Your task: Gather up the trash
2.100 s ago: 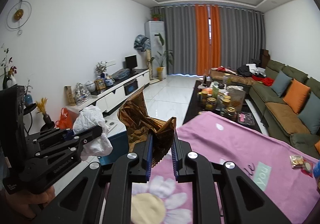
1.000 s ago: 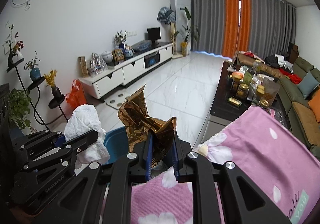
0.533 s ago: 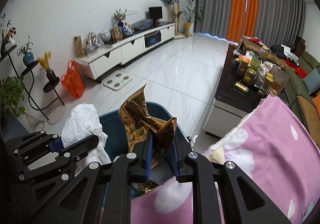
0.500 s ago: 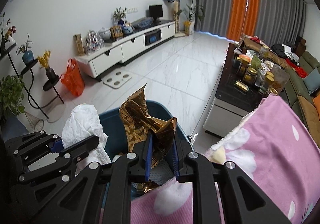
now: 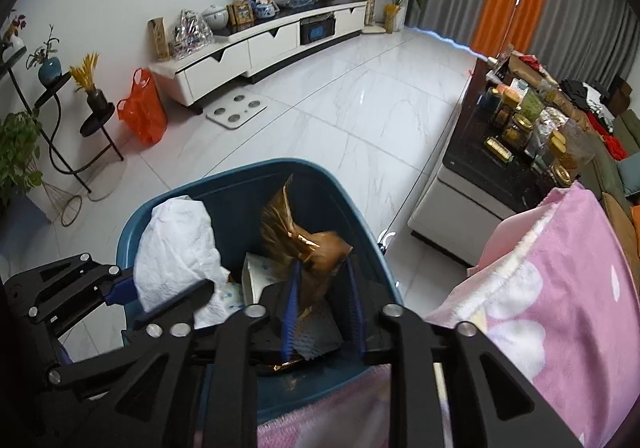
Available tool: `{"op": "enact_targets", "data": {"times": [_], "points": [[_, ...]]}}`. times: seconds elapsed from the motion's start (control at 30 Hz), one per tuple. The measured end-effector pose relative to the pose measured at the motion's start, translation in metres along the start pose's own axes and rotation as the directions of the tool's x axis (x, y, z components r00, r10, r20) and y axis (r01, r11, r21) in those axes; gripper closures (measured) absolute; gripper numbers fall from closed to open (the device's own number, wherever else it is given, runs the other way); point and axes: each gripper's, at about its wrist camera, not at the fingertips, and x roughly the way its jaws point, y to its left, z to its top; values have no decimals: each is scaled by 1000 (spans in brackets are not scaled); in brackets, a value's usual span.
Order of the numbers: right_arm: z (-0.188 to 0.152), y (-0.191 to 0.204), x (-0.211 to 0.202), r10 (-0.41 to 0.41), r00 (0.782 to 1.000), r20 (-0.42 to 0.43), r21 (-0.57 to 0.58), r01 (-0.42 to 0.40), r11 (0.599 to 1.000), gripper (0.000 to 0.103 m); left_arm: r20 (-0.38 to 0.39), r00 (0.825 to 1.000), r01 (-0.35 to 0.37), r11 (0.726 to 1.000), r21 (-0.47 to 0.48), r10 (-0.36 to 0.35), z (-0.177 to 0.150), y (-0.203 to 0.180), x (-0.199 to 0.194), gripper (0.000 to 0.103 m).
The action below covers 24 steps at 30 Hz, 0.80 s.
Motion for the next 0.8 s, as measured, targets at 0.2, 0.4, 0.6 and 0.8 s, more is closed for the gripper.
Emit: {"op": "enact_targets", "data": {"times": [0.2, 0.4, 0.6, 0.8], "points": [[-1, -4, -2, 1, 1000, 5, 27, -1, 1000, 56, 18, 999, -33, 999, -7, 33, 2, 0, -4, 32], [-2, -11, -22, 0, 998, 63, 57, -4, 998, 49, 66, 996, -59, 998, -18, 60, 3, 4, -32, 24], [-3, -24, -61, -24, 988, 150, 88, 11, 996, 36, 125, 989, -71, 997, -37, 75, 2, 7, -79, 15], [-16, -46, -104, -80, 969, 233, 131, 50, 990, 19, 210, 976, -59, 998, -24, 63, 6, -8, -129, 6]]}}
